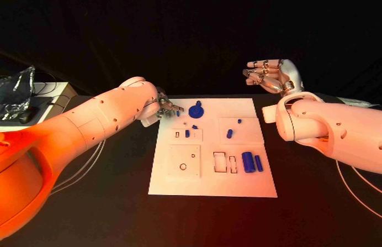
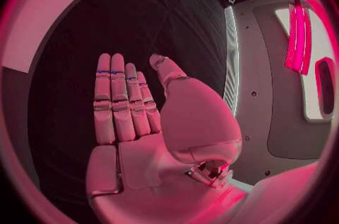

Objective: Assemble the parts on the task board

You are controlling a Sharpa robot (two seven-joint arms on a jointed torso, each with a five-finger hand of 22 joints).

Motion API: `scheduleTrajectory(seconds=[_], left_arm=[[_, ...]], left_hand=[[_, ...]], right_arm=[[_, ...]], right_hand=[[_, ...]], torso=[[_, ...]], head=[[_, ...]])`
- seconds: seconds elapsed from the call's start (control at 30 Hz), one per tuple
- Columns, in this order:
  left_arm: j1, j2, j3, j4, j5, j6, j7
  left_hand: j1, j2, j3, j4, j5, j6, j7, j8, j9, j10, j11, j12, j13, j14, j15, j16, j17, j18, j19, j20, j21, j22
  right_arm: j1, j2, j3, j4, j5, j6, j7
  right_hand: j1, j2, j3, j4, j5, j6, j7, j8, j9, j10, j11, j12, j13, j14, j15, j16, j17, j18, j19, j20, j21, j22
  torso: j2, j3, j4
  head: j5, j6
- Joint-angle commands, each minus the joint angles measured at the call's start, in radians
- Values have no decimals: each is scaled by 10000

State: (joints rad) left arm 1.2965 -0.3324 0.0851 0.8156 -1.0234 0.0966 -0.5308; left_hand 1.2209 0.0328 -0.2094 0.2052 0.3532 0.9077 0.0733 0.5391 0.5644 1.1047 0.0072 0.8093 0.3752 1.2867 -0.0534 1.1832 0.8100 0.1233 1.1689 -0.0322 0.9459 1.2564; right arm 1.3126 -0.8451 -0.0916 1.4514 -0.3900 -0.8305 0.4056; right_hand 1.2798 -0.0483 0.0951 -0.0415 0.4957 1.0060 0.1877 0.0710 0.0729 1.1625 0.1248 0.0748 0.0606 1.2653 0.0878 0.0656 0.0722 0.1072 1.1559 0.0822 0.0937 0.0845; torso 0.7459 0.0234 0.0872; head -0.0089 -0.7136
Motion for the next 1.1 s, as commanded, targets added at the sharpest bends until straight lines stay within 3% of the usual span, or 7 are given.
scheduleTrajectory(seconds=[0.03,0.13,0.17,0.37,0.7,1.1], left_arm=[[12,41,-10,-7,157,151,105],[11,49,-21,-29,166,133,101],[11,50,-24,-38,168,130,101],[11,56,-37,-82,172,108,107],[9,102,-59,-173,258,46,183],[9,107,-69,-203,348,38,269]], left_hand=[[-33,73,11,-34,39,-56,-69,63,355,46,-82,-7,33,74,0,32,15,-53,76,-3,52,28],[-31,76,13,-31,39,-72,-85,111,504,49,-87,-7,40,75,-3,25,10,-58,76,-10,52,37],[-37,72,4,3,42,-70,-85,9,791,47,-88,-19,59,77,-7,24,20,-63,88,-14,36,65],[-13,96,20,13,44,-46,-86,-107,985,54,-89,-28,73,90,-7,46,60,-70,114,-19,39,103],[178,363,223,-60,58,-48,-100,-150,1040,44,-102,-38,75,88,-16,45,66,-75,111,-22,34,121],[237,406,282,-94,57,-52,-101,-176,1080,35,-102,-41,79,80,-16,46,69,-81,106,-24,26,133]], right_arm=[[5,22,7,-5,32,193,122],[5,24,7,-9,32,186,131],[5,24,7,-10,33,185,132],[5,31,7,-12,33,191,123],[5,58,7,-15,33,232,83],[5,76,7,-32,33,273,36]], right_hand=[[54,-84,-53,-2,15,-60,4,-47,15,-77,9,7,-11,-36,6,-23,-17,-162,-5,36,71,-15],[79,-72,-61,-10,53,-59,3,-43,18,-84,8,12,-11,-36,5,-22,-15,-155,-10,37,106,-69],[80,-77,-62,-13,55,-64,5,-47,16,-92,11,7,-13,-42,6,-25,-17,-156,-13,38,108,-72],[80,-69,-54,-10,61,-64,8,-45,17,-110,16,1,-13,-56,12,-23,-19,-157,-35,45,118,-97],[75,-72,-58,-8,67,-90,17,-50,13,-128,25,0,-12,-83,22,-26,-22,-157,-57,54,127,-112],[77,-62,-59,-9,84,-92,17,-44,18,-140,26,7,-12,-92,24,-22,-19,-152,-75,60,144,-118]], torso=[[0,3,4],[-2,-4,14],[-2,-6,17],[5,1,12],[25,5,0],[8,6,14]], head=[[-13,-15],[-20,-21],[-15,-23],[-18,-29],[-33,-70],[-22,-106]])
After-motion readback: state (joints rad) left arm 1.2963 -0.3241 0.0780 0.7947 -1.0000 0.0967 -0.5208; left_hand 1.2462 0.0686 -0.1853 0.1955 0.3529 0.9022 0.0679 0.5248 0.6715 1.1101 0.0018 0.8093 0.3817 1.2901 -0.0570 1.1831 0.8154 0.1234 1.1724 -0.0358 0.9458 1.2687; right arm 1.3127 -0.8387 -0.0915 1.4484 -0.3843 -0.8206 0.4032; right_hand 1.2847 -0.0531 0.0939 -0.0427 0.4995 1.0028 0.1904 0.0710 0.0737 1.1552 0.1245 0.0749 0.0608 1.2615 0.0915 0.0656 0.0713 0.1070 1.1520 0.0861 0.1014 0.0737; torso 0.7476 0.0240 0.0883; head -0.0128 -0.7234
